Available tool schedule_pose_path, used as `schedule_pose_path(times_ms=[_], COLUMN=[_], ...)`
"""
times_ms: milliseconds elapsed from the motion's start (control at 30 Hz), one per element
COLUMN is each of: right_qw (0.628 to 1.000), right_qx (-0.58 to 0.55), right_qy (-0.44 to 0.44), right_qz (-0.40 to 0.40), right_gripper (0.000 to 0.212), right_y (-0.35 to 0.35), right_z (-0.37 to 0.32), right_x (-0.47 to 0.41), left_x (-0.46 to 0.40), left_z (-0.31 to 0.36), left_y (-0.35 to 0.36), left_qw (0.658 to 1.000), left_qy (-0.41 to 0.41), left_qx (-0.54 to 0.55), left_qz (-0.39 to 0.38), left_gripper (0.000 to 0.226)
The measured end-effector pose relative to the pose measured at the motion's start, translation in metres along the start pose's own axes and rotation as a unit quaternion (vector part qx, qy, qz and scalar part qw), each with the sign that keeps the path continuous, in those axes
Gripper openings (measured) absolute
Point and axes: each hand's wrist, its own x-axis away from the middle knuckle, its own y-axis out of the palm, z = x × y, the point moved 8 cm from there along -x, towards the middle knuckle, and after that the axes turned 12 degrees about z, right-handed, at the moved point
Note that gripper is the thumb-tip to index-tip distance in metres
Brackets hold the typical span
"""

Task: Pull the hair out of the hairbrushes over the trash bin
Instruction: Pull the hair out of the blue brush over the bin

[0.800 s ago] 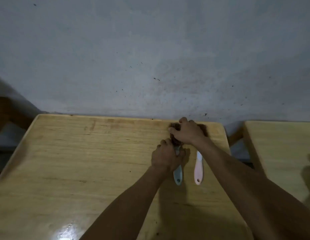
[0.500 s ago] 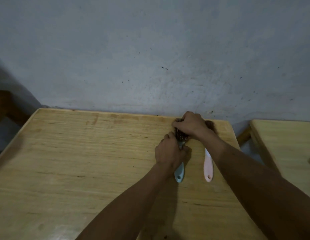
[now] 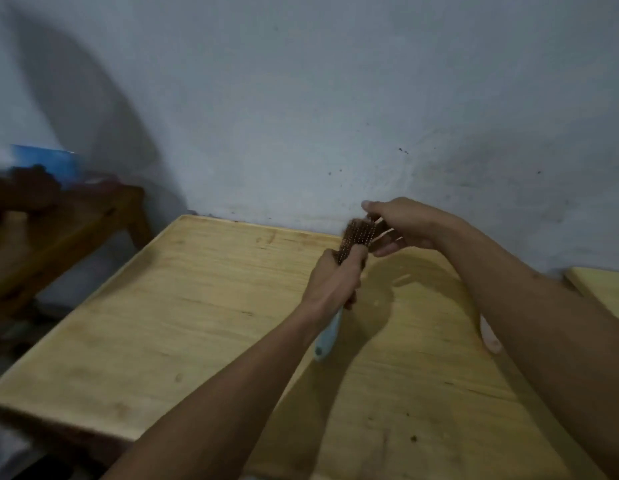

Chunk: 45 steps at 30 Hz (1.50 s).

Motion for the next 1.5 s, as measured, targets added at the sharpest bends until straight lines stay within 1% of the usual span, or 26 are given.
schedule_pose_path(times_ms=[100, 167, 300, 400, 533, 667, 733, 800, 900, 967, 1033, 1167, 1267, 1367, 1500], right_qw=[0.998, 0.996, 0.988, 0.978, 0.965, 0.951, 0.946, 0.941, 0.930, 0.931, 0.938, 0.950, 0.933, 0.914, 0.879], right_qx=[-0.027, -0.033, -0.027, -0.019, -0.013, -0.050, -0.076, -0.093, -0.099, -0.087, -0.074, -0.004, 0.071, 0.112, 0.179], right_qy=[-0.046, -0.073, -0.119, -0.152, -0.180, -0.160, -0.131, -0.107, -0.102, -0.113, -0.125, -0.188, -0.260, -0.305, -0.355], right_qz=[-0.033, -0.047, -0.094, -0.141, -0.192, -0.259, -0.287, -0.307, -0.338, -0.338, -0.315, -0.248, -0.240, -0.241, -0.264], right_gripper=[0.039, 0.036, 0.030, 0.030, 0.032, 0.035, 0.031, 0.026, 0.022, 0.025, 0.023, 0.007, 0.004, 0.005, 0.009], right_y=[0.040, 0.068, 0.128, 0.180, 0.248, 0.304, 0.326, 0.343, 0.361, 0.369, 0.376, 0.385, 0.400, 0.423, 0.465], right_z=[-0.026, -0.040, -0.061, -0.073, -0.076, -0.067, -0.060, -0.053, -0.043, -0.036, -0.030, -0.031, -0.038, -0.036, -0.019], right_x=[0.032, 0.049, 0.080, 0.106, 0.144, 0.184, 0.200, 0.212, 0.223, 0.227, 0.230, 0.234, 0.249, 0.260, 0.276], left_x=[0.021, 0.035, 0.067, 0.096, 0.139, 0.178, 0.193, 0.207, 0.219, 0.222, 0.226, 0.239, 0.250, 0.265, 0.295], left_z=[0.006, 0.004, -0.005, -0.019, -0.045, -0.078, -0.095, -0.109, -0.130, -0.144, -0.158, -0.182, -0.198, -0.213, -0.234], left_y=[-0.060, -0.098, -0.173, -0.228, -0.289, -0.332, -0.347, -0.358, -0.369, -0.372, -0.376, -0.383, -0.391, -0.404, -0.425], left_qw=[0.997, 0.993, 0.981, 0.963, 0.938, 0.925, 0.927, 0.927, 0.923, 0.921, 0.917, 0.914, 0.907, 0.893, 0.871], left_qy=[0.044, 0.058, 0.071, 0.069, 0.052, 0.034, 0.017, 0.003, -0.019, -0.034, -0.052, -0.077, -0.092, -0.111, -0.129], left_qx=[-0.010, -0.024, -0.063, -0.121, -0.178, -0.167, -0.137, -0.106, -0.060, -0.044, -0.034, -0.008, 0.016, 0.035, 0.031], left_qz=[0.067, 0.102, 0.171, 0.231, 0.294, 0.339, 0.349, 0.360, 0.379, 0.386, 0.394, 0.399, 0.411, 0.435, 0.473], left_gripper=[0.044, 0.042, 0.047, 0.053, 0.051, 0.050, 0.053, 0.048, 0.050, 0.050, 0.050, 0.046, 0.039, 0.033, 0.039])
